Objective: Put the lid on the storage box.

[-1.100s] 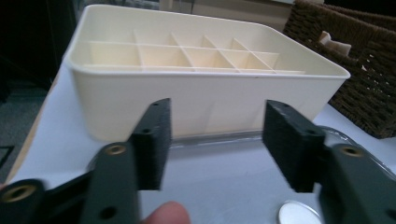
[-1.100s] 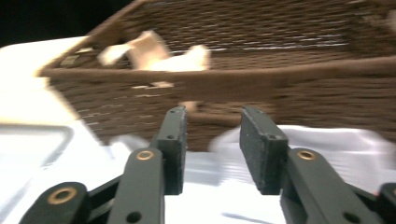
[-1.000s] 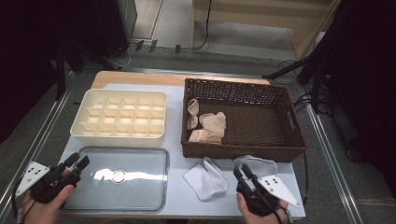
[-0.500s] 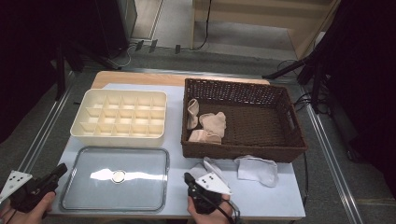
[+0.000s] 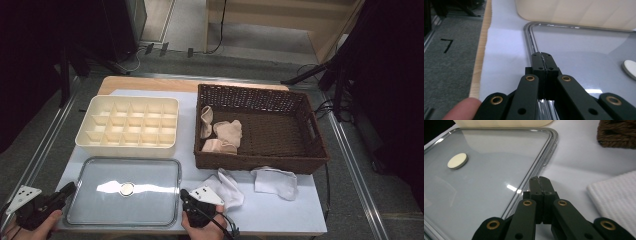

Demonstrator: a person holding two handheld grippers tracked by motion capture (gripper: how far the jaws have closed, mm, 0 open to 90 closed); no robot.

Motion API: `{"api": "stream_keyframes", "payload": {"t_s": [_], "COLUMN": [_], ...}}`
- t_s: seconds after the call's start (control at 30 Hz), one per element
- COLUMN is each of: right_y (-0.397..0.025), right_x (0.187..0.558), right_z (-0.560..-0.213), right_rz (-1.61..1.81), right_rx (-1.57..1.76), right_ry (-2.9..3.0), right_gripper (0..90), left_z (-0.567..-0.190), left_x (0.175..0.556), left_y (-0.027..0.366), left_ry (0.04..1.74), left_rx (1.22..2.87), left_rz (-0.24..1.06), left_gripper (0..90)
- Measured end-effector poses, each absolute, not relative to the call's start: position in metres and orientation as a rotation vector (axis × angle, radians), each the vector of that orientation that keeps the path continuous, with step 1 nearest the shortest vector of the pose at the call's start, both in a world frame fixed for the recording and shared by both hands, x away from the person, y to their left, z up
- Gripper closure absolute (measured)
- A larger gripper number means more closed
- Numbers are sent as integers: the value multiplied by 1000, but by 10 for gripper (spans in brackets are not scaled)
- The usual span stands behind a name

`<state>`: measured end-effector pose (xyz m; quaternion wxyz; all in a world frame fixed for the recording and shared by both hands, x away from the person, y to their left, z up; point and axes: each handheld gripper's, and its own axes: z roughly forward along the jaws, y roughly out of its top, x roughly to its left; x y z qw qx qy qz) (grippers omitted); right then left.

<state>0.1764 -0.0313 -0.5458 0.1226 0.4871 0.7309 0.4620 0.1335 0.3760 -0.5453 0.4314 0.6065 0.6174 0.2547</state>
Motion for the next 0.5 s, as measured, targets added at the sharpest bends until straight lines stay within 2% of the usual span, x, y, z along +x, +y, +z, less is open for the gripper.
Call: {"api": "stream_keyframes", "payload": {"t_s": [0.5], "right_y": [-22], "right_x": [173], "right_z": [-548], "right_rz": [1351], "right_rx": [1468], "right_ry": [2085], "right_gripper": [900], "left_z": [-547], "left_x": [133], "left_y": [387], "left_ry": [1626], "left_rx": [1495], "left_rz": [624], "left_gripper": [900]}}
